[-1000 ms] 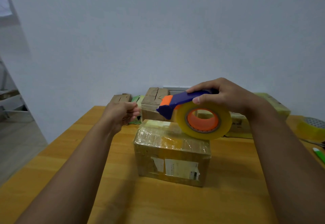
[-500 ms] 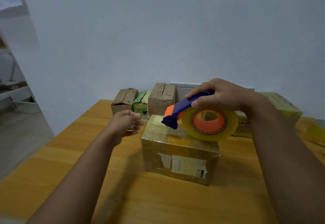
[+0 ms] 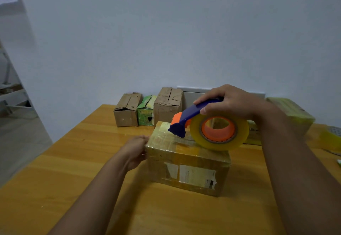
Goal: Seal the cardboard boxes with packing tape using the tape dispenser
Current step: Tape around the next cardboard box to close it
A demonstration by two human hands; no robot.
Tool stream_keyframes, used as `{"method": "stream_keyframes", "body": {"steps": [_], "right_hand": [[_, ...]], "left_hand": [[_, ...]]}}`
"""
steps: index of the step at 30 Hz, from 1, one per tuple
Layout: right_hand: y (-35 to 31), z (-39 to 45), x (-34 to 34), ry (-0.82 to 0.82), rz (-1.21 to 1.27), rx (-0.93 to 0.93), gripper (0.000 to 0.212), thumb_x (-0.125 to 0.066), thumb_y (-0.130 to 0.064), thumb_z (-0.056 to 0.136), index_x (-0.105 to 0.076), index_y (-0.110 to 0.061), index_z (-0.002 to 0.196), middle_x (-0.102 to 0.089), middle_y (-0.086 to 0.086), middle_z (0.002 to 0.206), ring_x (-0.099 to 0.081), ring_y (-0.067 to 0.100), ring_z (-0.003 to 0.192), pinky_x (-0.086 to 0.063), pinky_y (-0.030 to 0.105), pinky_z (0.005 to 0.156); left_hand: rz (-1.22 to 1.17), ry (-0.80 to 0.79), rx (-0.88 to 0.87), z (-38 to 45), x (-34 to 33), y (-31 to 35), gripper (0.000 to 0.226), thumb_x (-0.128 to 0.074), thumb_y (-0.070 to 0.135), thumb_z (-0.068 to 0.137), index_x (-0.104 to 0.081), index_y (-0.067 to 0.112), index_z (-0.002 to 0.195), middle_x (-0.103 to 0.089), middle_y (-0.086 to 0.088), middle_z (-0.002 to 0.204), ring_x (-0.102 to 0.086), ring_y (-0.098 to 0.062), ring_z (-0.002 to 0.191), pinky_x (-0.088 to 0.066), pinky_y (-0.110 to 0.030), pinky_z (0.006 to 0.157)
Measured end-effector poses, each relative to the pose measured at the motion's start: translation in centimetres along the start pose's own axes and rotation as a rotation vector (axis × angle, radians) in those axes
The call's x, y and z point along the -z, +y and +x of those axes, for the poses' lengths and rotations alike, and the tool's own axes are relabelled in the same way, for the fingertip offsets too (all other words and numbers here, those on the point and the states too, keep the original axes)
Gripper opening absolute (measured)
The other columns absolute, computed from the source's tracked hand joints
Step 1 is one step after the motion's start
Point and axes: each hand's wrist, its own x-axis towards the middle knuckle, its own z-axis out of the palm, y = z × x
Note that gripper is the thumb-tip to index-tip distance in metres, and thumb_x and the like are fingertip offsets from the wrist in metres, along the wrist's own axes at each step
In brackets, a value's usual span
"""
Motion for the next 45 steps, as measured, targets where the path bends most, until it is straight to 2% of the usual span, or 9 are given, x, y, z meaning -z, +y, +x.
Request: {"method": "stream_keyframes", "body": {"steps": [5, 8, 11, 16, 20, 24, 27, 32, 45], "right_hand": [[0.0, -0.4, 0.0, 0.008, 0.02, 0.002, 0.042, -0.064, -0.052, 0.071, -0.07, -0.037, 0.111, -0.065, -0.015, 0.106, -0.062, 0.013, 0.097, -0.056, 0.027, 0.078], [0.1, -0.5, -0.1, 0.023, 0.009, 0.009, 0.041, -0.068, -0.049, 0.074, -0.069, -0.036, 0.112, -0.063, -0.016, 0.105, -0.061, 0.012, 0.096, -0.053, 0.023, 0.075], [0.4, -0.6, -0.1, 0.067, 0.038, 0.019, 0.03, -0.075, -0.038, 0.082, -0.069, -0.032, 0.11, -0.064, -0.013, 0.103, -0.062, 0.014, 0.094, -0.052, 0.022, 0.071], [0.0, -0.6, -0.1, 0.061, 0.013, 0.01, 0.028, -0.073, -0.036, 0.083, -0.068, -0.031, 0.11, -0.065, -0.012, 0.104, -0.063, 0.014, 0.094, -0.054, 0.026, 0.074], [0.3, -1.2, 0.5, 0.017, -0.012, -0.006, 0.046, -0.065, -0.058, 0.077, -0.064, -0.042, 0.119, -0.061, -0.021, 0.113, -0.06, 0.01, 0.102, -0.053, 0.027, 0.082], [0.7, -1.1, -0.1, 0.072, -0.009, 0.026, 0.043, -0.064, -0.064, 0.077, -0.063, -0.046, 0.116, -0.058, -0.025, 0.112, -0.057, 0.01, 0.104, -0.052, 0.027, 0.082], [0.3, -1.1, -0.6, 0.092, 0.021, 0.049, 0.038, -0.062, -0.061, 0.074, -0.063, -0.046, 0.109, -0.058, -0.026, 0.107, -0.058, 0.009, 0.101, -0.049, 0.023, 0.078], [0.0, -0.9, -0.4, 0.08, 0.018, 0.065, 0.038, -0.056, -0.06, 0.073, -0.064, -0.045, 0.107, -0.06, -0.024, 0.104, -0.059, 0.008, 0.098, -0.051, 0.022, 0.078], [0.4, -2.9, 2.1, -0.019, 0.032, 0.026, 0.043, -0.062, -0.054, 0.075, -0.07, -0.033, 0.111, -0.067, -0.019, 0.097, -0.063, 0.001, 0.09, -0.053, 0.015, 0.068]], "left_hand": [[0.254, 0.263, -0.291, -0.5, -0.2, 0.2, 0.009, -0.055, 0.019, 0.097, -0.062, 0.016, 0.103, -0.065, -0.007, 0.104, -0.062, -0.024, 0.1, -0.054, -0.04, 0.082], [0.284, 0.183, -0.507, -3.0, -1.3, 0.3, 0.034, -0.049, 0.045, 0.095, -0.061, 0.024, 0.12, -0.063, 0.013, 0.109, -0.059, -0.007, 0.102, -0.05, -0.025, 0.074], [0.603, 0.136, -0.582, -4.5, -2.1, -0.6, 0.058, -0.055, 0.05, 0.089, -0.042, 0.031, 0.142, -0.046, 0.019, 0.119, -0.051, 0.001, 0.099, -0.053, -0.026, 0.08], [0.645, 0.111, -0.552, -4.9, -2.4, -0.7, 0.057, -0.052, 0.044, 0.094, -0.034, 0.031, 0.147, -0.043, 0.02, 0.114, -0.05, 0.005, 0.088, -0.056, -0.027, 0.076], [0.618, 0.063, -0.526, -4.9, -2.1, -0.5, 0.057, -0.05, 0.044, 0.095, -0.032, 0.032, 0.148, -0.045, 0.023, 0.109, -0.053, 0.002, 0.094, -0.056, -0.031, 0.081], [0.806, 0.085, -0.553, -4.4, -2.0, -0.3, 0.056, -0.043, 0.044, 0.099, -0.029, 0.027, 0.151, -0.04, 0.008, 0.146, -0.044, -0.013, 0.126, -0.047, -0.034, 0.099], [1.07, 0.199, -0.755, -4.1, -2.6, -0.5, 0.057, -0.033, 0.05, 0.101, -0.03, 0.022, 0.15, -0.013, 0.005, 0.162, -0.009, -0.015, 0.148, -0.02, -0.04, 0.119], [1.169, 0.227, -0.784, -3.8, -3.0, -0.9, 0.078, -0.021, 0.07, 0.09, -0.026, 0.023, 0.151, -0.032, 0.006, 0.155, -0.035, -0.011, 0.138, -0.039, -0.026, 0.097], [1.372, 0.224, -0.738, -2.7, -2.6, -0.6, 0.082, 0.001, 0.062, 0.084, -0.025, 0.024, 0.153, -0.026, 0.008, 0.158, -0.025, -0.006, 0.143, -0.013, -0.026, 0.115]]}}
